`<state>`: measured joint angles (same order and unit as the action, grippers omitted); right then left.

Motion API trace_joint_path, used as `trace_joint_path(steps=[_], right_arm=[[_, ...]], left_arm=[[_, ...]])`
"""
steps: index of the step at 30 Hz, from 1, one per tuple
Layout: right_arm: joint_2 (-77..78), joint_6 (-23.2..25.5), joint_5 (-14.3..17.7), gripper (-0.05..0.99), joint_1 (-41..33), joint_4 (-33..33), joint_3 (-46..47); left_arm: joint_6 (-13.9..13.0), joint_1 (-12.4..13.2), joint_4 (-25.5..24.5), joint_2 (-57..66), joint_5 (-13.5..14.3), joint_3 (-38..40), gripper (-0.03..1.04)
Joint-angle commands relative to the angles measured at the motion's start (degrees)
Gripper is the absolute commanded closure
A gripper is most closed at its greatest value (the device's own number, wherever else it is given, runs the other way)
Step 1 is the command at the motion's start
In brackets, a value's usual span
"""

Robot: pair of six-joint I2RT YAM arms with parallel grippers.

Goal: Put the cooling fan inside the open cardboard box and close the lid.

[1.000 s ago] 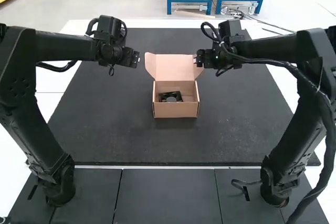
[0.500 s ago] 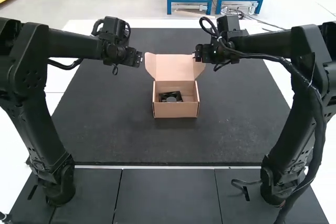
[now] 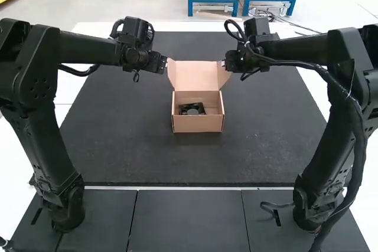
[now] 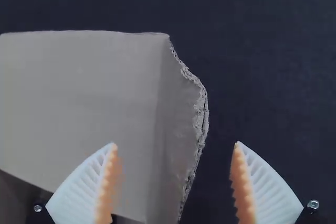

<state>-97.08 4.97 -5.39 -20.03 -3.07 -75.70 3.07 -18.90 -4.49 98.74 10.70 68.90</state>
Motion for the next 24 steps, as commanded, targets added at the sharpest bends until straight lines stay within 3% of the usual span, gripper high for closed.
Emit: trace_joint_path(steps=[1,6,24], right_arm=[[-0.22,0.74,-1.38,0.55,1.75,-0.01,-2.17],[-0.13,0.83,-2.17,0.64,1.93,-0.8,-2.26],[-0.57,1.97,-5.51,0.72,1.49,-1.24,-1.82]], left_arm=[[0.09,-0.7,0.36,0.14,-0.06,2.11,0.05],[0.09,-1.06,0.27,0.14,-0.06,2.2,0.05],[0.09,-1.06,-0.25,0.05,-0.06,2.2,0.05]])
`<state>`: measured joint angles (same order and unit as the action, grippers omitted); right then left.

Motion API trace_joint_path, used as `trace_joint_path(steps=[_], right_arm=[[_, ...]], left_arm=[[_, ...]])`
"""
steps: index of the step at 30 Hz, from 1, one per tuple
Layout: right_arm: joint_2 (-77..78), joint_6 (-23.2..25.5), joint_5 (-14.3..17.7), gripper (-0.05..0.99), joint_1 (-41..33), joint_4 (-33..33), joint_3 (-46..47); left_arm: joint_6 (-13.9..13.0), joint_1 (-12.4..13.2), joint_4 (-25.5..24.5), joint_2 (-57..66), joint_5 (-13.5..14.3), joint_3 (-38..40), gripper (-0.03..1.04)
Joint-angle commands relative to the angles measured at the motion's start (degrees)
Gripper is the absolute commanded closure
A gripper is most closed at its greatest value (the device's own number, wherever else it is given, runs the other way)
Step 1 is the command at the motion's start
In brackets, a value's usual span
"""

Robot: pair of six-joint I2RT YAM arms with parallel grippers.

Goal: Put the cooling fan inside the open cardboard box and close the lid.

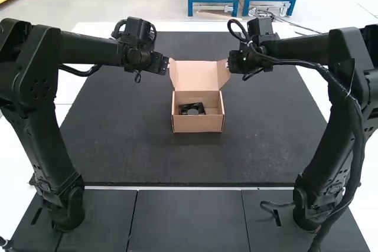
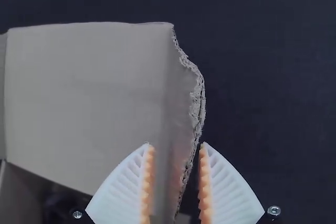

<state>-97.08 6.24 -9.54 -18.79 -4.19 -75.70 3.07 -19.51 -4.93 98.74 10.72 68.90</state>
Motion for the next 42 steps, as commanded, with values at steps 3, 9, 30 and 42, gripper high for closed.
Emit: trace_joint_path(steps=[3,9,30,42], right_arm=[[-0.66,0.79,-1.71,0.75,0.33,-0.03,-1.82],[-0.66,0.79,-1.71,0.92,0.33,0.32,-1.38],[1.89,3.16,-2.85,0.95,-3.36,10.6,8.47],[5.41,3.69,-2.76,0.95,-5.03,11.74,12.42]], left_arm=[[0.09,-0.44,0.27,0.05,-0.09,2.2,0.05],[0.01,-0.36,0.27,0.14,-0.09,2.2,0.05],[2.03,-4.84,-1.4,-0.92,-0.35,1.58,0.05],[2.47,-4.84,-1.49,-3.2,-0.44,-1.14,0.05]])
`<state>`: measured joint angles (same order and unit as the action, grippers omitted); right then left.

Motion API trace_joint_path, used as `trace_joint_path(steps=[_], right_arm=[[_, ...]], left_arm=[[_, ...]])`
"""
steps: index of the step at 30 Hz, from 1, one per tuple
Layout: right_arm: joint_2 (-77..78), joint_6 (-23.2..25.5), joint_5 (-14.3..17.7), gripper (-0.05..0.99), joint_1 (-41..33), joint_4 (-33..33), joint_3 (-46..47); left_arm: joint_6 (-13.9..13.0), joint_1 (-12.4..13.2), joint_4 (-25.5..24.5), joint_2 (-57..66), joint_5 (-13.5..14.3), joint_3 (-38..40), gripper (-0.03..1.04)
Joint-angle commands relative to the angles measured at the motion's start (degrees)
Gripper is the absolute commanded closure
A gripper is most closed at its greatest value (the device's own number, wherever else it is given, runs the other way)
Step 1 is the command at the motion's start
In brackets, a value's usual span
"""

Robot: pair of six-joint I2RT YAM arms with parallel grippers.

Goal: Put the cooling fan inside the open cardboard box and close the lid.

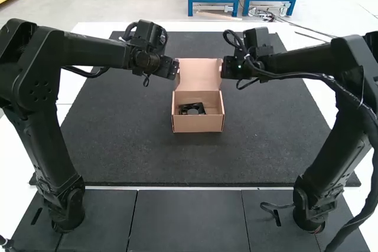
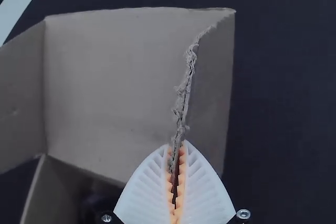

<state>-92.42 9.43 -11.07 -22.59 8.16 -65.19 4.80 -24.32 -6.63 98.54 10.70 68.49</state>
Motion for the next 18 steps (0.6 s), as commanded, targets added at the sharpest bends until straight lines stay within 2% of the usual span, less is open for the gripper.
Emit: trace_joint_path(steps=[1,18], right_arm=[[1.19,0.5,-1.23,0.95,-1.23,-0.6,2.43],[7.34,1.91,-1.23,0.95,-1.32,1.5,9.38]], left_arm=[[0.83,-0.03,0.22,-3.36,-0.42,-0.9,0.05],[0.92,-0.21,-0.05,-8.81,-0.5,-6.0,0.05]])
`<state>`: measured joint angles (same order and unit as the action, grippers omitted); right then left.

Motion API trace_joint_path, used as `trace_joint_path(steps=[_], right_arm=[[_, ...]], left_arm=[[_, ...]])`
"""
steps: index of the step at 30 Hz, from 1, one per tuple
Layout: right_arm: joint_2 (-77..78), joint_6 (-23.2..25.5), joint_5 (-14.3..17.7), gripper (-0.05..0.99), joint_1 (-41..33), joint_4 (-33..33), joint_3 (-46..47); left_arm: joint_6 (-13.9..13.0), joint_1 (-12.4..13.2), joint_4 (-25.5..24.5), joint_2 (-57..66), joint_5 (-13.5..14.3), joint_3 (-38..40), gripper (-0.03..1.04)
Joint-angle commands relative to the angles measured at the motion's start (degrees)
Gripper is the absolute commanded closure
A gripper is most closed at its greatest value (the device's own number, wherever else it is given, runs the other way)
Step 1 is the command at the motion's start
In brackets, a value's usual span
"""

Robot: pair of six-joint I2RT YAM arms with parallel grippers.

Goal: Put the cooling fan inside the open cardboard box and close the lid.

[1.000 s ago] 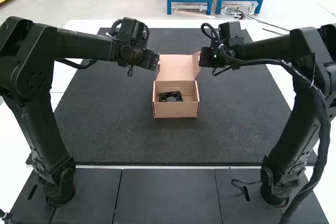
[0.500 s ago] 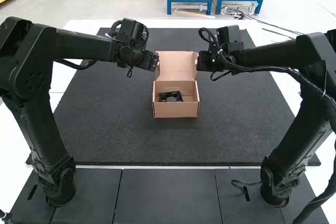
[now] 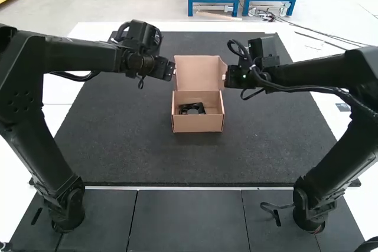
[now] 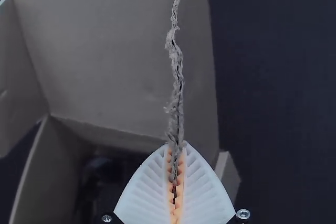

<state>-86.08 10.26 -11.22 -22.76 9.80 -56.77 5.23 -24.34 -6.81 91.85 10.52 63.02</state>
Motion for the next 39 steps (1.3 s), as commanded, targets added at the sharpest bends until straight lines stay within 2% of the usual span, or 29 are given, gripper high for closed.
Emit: trace_joint_path(steps=[1,23,39], right_arm=[[1.27,1.16,-1.17,0.95,-1.14,-0.13,1.23],[5.84,2.31,-5.56,0.95,-2.2,-0.13,6.15],[7.77,2.66,-7.59,0.95,-2.2,0.92,9.31]], left_arm=[[0.48,-0.27,-0.05,-2.38,-0.33,-0.89,0.05],[0.21,-2.64,0.22,-5.46,-1.3,-4.58,0.05],[0.04,-3.0,0.66,-9.06,-1.82,-9.76,0.05]])
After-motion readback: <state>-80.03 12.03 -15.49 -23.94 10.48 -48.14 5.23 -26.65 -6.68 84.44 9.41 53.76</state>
